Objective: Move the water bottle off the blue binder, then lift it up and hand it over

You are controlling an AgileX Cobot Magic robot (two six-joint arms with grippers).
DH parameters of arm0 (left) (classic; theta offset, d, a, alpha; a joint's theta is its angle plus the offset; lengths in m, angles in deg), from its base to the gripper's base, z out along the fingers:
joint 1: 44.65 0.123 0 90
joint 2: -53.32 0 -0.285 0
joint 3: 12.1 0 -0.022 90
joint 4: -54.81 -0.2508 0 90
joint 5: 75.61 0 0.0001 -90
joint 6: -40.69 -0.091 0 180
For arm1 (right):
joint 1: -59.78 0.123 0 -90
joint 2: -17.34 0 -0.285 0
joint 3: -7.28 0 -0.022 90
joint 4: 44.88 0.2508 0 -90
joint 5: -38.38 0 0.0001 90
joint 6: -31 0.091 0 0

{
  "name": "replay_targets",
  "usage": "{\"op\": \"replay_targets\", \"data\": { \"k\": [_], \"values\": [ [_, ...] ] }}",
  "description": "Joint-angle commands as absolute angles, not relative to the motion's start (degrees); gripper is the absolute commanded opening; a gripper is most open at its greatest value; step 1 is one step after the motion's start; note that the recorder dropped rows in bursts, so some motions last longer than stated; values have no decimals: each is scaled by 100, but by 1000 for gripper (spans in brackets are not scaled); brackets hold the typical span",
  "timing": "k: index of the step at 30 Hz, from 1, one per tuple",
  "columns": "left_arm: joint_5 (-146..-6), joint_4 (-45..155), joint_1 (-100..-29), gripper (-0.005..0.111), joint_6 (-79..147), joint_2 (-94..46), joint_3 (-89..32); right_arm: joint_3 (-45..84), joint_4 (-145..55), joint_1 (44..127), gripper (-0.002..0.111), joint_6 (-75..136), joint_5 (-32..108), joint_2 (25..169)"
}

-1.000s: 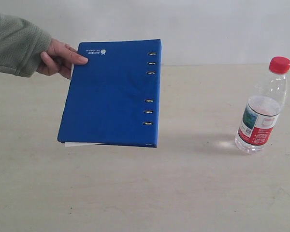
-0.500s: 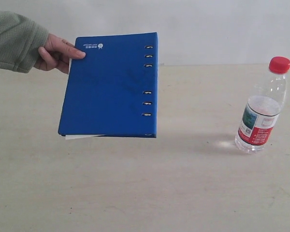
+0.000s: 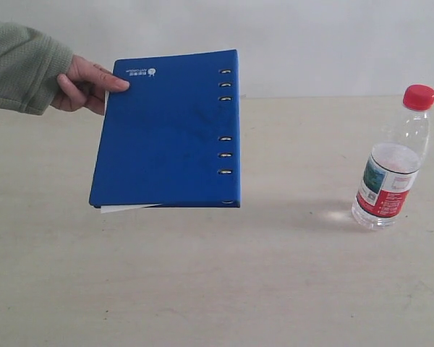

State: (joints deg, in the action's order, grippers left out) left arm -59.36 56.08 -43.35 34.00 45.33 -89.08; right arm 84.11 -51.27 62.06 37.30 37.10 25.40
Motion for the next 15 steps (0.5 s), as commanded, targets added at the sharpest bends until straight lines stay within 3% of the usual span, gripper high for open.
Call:
{"op": "replay_targets", "data": {
  "k": [1,7,15],
  "values": [
    [-5975,5593,-4326,4,3378,4553,-8932,8450,-5121,6170,0,3617,4891,2513],
    [-5964,5593,-4326,4,3378,4553,-8932,8450,-4220,6170,0,2646,5522,2513],
    [-5975,5593,-4326,4,3378,4553,-8932,8450,-4229,6170,0,2923,5776,2513]
  ]
}}
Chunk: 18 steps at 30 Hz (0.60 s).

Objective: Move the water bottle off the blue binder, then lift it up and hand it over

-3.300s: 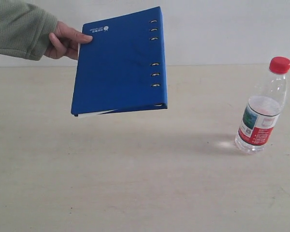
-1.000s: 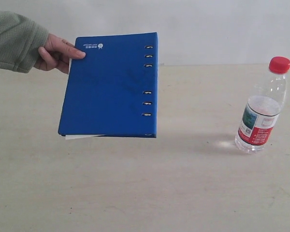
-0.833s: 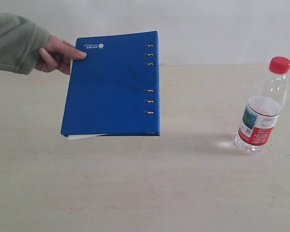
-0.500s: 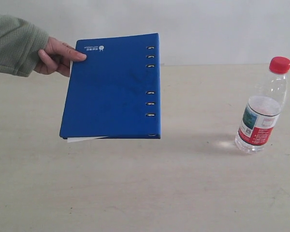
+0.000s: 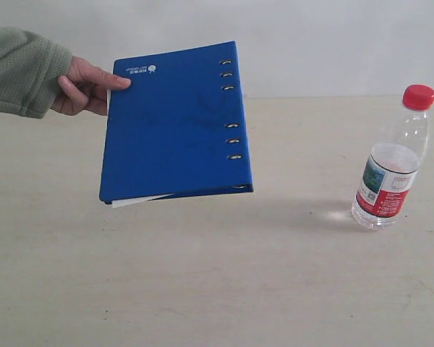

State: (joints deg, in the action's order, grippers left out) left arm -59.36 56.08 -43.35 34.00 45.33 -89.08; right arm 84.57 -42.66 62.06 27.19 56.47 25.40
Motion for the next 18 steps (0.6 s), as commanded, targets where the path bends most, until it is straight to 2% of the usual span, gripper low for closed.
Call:
{"op": "replay_targets", "data": {
  "k": [1,18],
  "values": [
    [-5975,5593,-4326,4,3378,4553,-8932,8450,-4229,6170,0,3023,5830,2513],
    [-5975,5593,-4326,4,3378,4553,-8932,8450,-4229,6170,0,3067,5821,2513]
  ]
}}
